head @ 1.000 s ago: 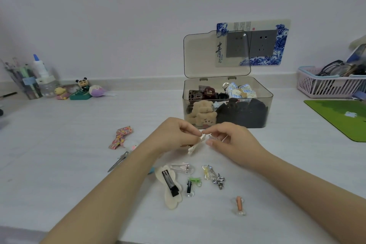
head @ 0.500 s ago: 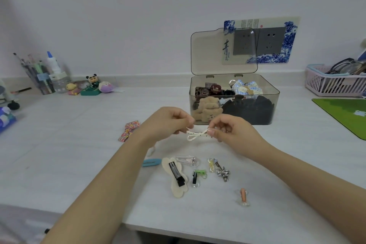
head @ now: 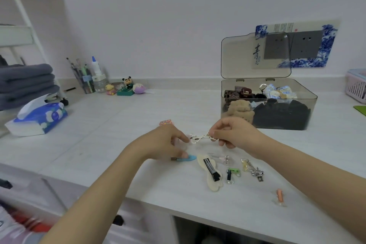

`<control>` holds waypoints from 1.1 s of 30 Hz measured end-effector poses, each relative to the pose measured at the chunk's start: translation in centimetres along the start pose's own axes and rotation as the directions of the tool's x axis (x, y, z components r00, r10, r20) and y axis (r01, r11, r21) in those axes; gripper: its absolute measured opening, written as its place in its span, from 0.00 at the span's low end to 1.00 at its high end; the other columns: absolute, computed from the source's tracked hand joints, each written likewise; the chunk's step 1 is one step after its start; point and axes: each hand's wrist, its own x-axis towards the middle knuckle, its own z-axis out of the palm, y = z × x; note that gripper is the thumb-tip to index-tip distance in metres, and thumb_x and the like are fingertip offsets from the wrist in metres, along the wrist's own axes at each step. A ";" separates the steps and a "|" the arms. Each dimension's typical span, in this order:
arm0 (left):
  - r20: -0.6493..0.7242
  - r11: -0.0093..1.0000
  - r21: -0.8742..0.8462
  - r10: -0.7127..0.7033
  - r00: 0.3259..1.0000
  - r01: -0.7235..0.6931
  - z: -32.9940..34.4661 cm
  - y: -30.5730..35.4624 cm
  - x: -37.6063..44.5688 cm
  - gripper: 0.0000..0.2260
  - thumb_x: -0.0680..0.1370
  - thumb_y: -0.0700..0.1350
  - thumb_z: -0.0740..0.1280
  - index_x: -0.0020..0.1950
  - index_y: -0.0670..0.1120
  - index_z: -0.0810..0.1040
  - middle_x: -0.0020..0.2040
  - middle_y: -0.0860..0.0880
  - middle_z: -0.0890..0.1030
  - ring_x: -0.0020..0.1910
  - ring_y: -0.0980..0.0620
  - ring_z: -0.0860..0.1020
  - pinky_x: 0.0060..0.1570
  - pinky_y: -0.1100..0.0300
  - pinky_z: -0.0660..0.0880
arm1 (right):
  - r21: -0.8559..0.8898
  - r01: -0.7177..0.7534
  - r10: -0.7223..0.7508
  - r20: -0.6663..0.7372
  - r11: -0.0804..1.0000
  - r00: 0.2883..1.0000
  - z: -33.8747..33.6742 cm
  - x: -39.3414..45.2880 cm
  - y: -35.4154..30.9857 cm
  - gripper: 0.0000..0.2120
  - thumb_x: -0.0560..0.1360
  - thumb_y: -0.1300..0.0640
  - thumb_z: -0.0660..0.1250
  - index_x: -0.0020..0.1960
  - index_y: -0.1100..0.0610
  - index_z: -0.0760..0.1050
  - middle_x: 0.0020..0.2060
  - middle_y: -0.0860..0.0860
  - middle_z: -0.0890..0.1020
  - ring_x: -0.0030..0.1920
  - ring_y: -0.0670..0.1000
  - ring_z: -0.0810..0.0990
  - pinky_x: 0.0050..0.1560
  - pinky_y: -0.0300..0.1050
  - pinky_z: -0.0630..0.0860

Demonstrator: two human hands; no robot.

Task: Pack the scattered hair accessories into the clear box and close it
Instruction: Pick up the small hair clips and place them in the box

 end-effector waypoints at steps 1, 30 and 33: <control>-0.007 0.999 0.041 0.019 1.000 -0.018 0.3 -0.3 0.0 0.20 0.71 0.50 0.73 0.63 0.54 0.77 0.62 0.49 0.74 0.60 0.51 0.73 0.61 0.59 0.70 | 0.004 -0.001 0.001 0.002 1.000 1.000 0.2 0.0 0.0 0.01 0.74 0.62 0.68 0.43 0.60 0.78 0.23 0.45 0.78 0.26 0.43 0.74 0.24 0.33 0.67; -0.370 0.758 -0.577 0.089 0.925 -0.304 -0.2 3.4 3.9 0.06 0.74 0.38 0.70 0.49 0.45 0.83 0.37 0.53 0.81 0.36 0.56 0.77 0.43 0.65 0.79 | 0.167 0.116 -0.066 -0.279 0.979 0.958 -4.4 -1.1 -1.3 0.04 0.75 0.63 0.65 0.44 0.59 0.79 0.29 0.52 0.75 0.28 0.45 0.71 0.24 0.32 0.67; -0.386 0.728 -0.585 0.137 0.912 -0.357 -1.1 5.5 4.9 0.05 0.75 0.38 0.70 0.46 0.47 0.82 0.38 0.50 0.81 0.38 0.55 0.78 0.40 0.67 0.79 | 0.122 0.138 -0.088 -0.345 0.983 0.935 -6.4 -1.6 -2.2 0.05 0.76 0.62 0.65 0.47 0.58 0.80 0.30 0.52 0.75 0.30 0.46 0.70 0.26 0.34 0.66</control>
